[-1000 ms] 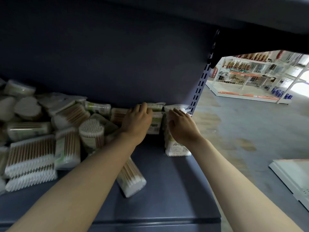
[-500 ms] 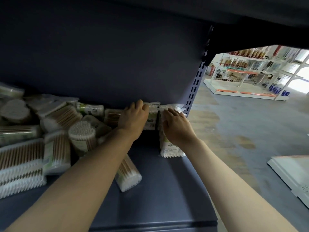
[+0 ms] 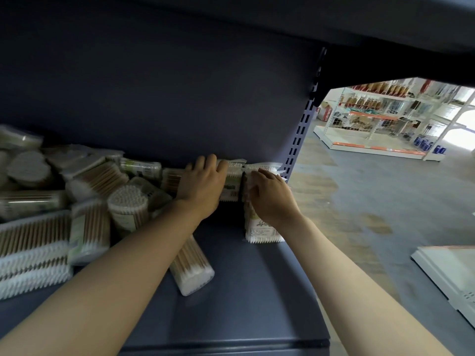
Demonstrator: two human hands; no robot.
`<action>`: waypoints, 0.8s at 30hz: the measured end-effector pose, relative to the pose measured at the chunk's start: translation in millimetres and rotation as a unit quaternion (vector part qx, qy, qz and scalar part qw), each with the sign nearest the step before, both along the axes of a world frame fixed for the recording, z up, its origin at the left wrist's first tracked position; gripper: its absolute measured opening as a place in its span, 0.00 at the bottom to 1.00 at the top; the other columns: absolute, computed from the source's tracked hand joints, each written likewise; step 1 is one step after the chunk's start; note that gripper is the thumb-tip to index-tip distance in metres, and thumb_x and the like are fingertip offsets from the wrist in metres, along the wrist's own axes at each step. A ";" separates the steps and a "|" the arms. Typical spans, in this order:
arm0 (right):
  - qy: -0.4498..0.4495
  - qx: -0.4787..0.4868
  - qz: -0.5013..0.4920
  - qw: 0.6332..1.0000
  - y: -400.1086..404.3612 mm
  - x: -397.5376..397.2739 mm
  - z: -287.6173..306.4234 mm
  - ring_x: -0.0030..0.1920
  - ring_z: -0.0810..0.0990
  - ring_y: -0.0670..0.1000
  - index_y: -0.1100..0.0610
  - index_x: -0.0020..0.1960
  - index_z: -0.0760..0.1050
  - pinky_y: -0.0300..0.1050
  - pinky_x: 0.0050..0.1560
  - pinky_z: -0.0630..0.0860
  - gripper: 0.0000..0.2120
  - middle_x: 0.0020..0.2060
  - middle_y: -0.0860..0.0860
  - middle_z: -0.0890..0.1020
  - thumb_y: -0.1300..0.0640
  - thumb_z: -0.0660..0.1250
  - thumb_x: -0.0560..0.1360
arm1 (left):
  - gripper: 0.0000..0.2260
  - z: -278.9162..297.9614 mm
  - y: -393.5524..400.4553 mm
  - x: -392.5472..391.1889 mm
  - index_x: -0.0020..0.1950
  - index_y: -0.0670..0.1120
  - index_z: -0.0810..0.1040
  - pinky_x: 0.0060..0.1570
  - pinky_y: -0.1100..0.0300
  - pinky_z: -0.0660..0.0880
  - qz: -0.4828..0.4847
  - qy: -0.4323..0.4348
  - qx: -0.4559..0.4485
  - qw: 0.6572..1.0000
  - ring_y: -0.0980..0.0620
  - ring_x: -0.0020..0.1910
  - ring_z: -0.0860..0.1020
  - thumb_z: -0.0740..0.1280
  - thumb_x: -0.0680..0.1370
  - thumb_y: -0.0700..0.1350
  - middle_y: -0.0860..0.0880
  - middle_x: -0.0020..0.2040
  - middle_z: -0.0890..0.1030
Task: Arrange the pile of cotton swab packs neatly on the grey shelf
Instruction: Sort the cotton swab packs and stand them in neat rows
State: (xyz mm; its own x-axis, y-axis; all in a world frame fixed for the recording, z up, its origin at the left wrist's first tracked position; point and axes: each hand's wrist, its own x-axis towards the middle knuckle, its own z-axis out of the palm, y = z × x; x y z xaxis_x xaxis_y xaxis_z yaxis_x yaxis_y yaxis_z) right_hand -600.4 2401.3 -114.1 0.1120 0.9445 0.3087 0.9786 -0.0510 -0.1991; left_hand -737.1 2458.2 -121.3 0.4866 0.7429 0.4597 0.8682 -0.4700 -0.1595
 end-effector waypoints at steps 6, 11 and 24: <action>0.062 0.059 -0.009 0.996 -11.2 -9.0 16.2 0.61 0.72 0.57 0.57 0.63 0.73 0.47 0.57 0.68 0.18 0.60 0.55 0.76 0.63 0.59 0.74 | 0.21 4.6 -10.9 -9.7 0.66 0.45 0.65 0.56 0.54 0.67 -0.002 -0.060 -0.045 0.997 0.45 0.61 0.67 0.65 0.75 0.46 0.46 0.62 0.67; 0.073 0.110 0.003 0.991 -19.6 -14.9 19.2 0.59 0.73 0.57 0.57 0.60 0.76 0.45 0.55 0.68 0.17 0.57 0.55 0.78 0.65 0.61 0.72 | 0.16 12.0 -30.2 -27.6 0.64 0.47 0.69 0.58 0.55 0.65 -0.030 -0.085 -0.057 0.994 0.46 0.61 0.67 0.61 0.77 0.47 0.48 0.62 0.67; 0.160 0.135 0.054 0.976 -44.2 -63.1 0.0 0.49 0.76 0.58 0.60 0.47 0.80 0.42 0.43 0.66 0.14 0.45 0.57 0.81 0.68 0.59 0.68 | 0.06 6.2 -75.6 -90.6 0.36 0.43 0.80 0.31 0.55 0.71 -0.052 -0.105 0.001 0.993 0.42 0.35 0.77 0.73 0.61 0.41 0.45 0.37 0.78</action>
